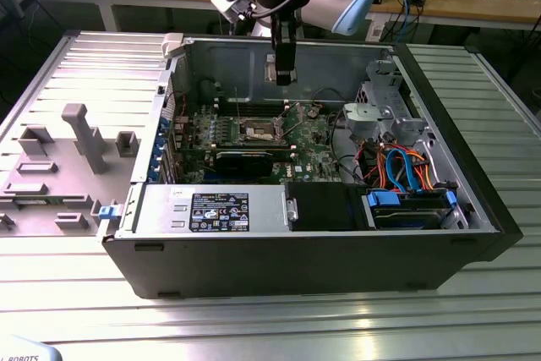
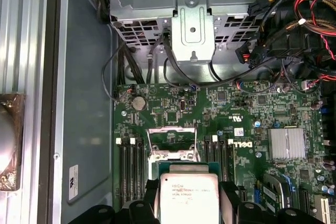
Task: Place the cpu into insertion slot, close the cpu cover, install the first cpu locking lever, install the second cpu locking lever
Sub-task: 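Place the cpu into insertion slot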
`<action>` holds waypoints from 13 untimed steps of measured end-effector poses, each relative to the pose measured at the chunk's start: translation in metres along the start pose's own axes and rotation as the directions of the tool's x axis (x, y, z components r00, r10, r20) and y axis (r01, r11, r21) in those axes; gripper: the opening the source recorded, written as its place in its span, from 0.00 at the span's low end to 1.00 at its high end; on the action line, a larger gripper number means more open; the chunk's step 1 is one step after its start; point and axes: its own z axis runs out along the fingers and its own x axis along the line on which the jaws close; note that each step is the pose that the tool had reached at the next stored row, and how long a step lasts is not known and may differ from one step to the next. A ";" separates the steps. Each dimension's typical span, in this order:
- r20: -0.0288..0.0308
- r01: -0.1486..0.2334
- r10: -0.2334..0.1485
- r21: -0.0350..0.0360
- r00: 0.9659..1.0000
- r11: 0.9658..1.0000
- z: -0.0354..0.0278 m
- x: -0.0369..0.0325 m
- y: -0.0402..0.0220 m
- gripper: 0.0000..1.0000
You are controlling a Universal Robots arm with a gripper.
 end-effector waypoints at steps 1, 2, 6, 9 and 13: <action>0.000 0.000 0.000 0.000 1.000 1.000 0.0008 0.0000 -0.0001 0.54; 0.000 0.000 0.000 0.000 1.000 1.000 0.0009 0.0000 -0.0001 0.54; 0.000 0.000 0.000 0.000 1.000 1.000 0.0017 0.0000 -0.0001 0.54; 0.000 0.000 0.000 0.000 1.000 1.000 0.0024 0.0000 -0.0002 0.54; 0.000 0.000 0.000 0.000 1.000 1.000 0.0038 -0.0001 -0.0003 0.54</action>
